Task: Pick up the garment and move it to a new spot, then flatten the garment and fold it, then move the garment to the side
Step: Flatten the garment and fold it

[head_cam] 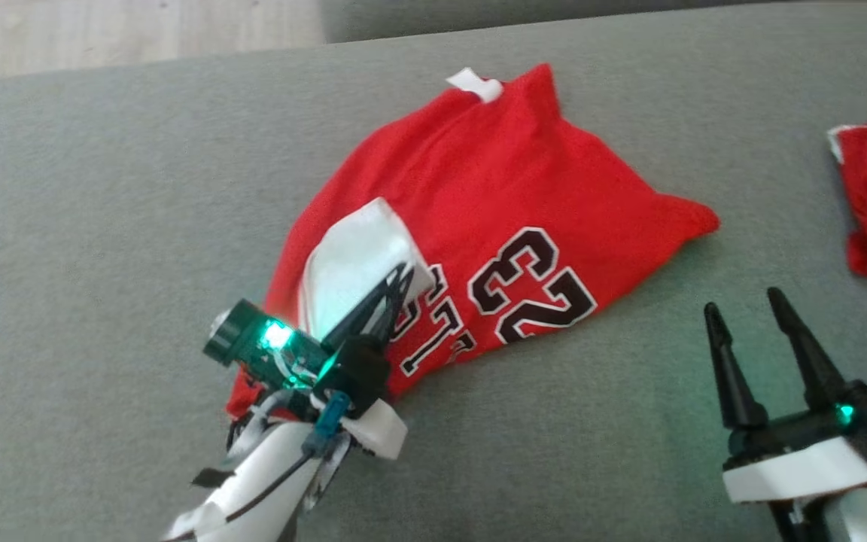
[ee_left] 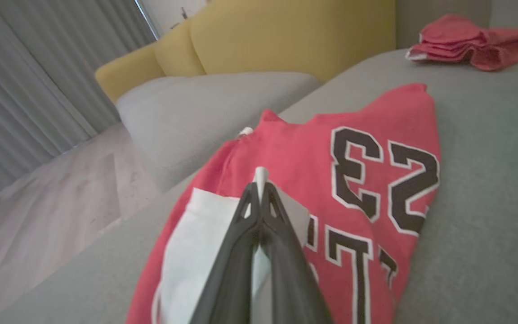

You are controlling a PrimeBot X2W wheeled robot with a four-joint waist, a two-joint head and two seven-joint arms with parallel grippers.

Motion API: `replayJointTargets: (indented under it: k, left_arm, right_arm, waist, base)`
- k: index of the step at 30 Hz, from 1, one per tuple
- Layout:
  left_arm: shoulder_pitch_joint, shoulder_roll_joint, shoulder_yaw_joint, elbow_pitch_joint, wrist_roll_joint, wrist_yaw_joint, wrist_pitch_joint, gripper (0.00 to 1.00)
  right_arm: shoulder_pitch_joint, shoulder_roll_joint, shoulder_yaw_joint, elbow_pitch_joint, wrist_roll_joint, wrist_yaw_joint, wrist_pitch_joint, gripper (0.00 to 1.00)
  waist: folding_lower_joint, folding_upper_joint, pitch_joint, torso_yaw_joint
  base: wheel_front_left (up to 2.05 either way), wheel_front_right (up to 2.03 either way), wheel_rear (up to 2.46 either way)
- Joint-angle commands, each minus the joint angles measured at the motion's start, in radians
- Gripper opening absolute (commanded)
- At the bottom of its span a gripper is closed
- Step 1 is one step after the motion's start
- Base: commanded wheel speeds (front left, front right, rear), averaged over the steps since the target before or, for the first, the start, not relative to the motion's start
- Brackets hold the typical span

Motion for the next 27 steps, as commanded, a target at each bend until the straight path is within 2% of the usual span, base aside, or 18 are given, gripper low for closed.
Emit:
replayJointTargets:
  k: [1, 6, 10, 13, 19, 27]
  left_arm:
    - [-0.04, 0.018, 0.05, -0.057, -0.005, 0.018, -0.014, 0.0]
    - [-0.055, 0.062, 0.105, -0.202, 0.004, 0.073, -0.034, 0.0]
    - [-0.08, 0.112, 0.151, -0.3, 0.011, 0.094, -0.008, 0.0]
    - [-0.105, 0.138, 0.18, -0.341, 0.008, 0.096, 0.005, 0.0]
    - [-0.175, 0.139, 0.215, -0.369, -0.008, 0.099, -0.007, 0.0]
    - [-0.263, 0.106, 0.21, -0.331, -0.008, 0.096, -0.031, 0.0]
  right_arm:
    - [-0.03, -0.03, 0.01, -0.036, 0.011, 0.004, -0.006, 1.0]
    - [-0.107, -0.1, -0.003, -0.01, 0.066, 0.004, -0.006, 1.0]
    - [-0.214, -0.202, 0.008, 0.068, 0.119, 0.004, -0.006, 1.0]
    - [-0.322, -0.288, 0.058, 0.172, 0.187, 0.004, 0.023, 1.0]
    - [-0.545, -0.408, 0.182, 0.306, 0.374, 0.004, 0.131, 1.0]
    - [-0.736, -0.571, 0.387, 0.355, 0.675, 0.004, 0.31, 1.0]
  waist:
    - [0.0, 0.0, -0.003, 0.035]
    - [0.0, 0.0, 0.018, 0.115]
    - [0.0, 0.0, 0.055, 0.165]
    - [0.0, 0.0, 0.088, 0.195]
    - [0.0, 0.0, 0.162, 0.255]
    - [0.0, 0.0, 0.238, 0.332]
  base:
    - [0.0, 0.0, 0.0]
    - [0.0, 0.0, 0.0]
    - [0.0, 0.0, 0.0]
    - [0.0, 0.0, 0.0]
    - [0.0, 0.0, 0.0]
    - [0.0, 0.0, 0.0]
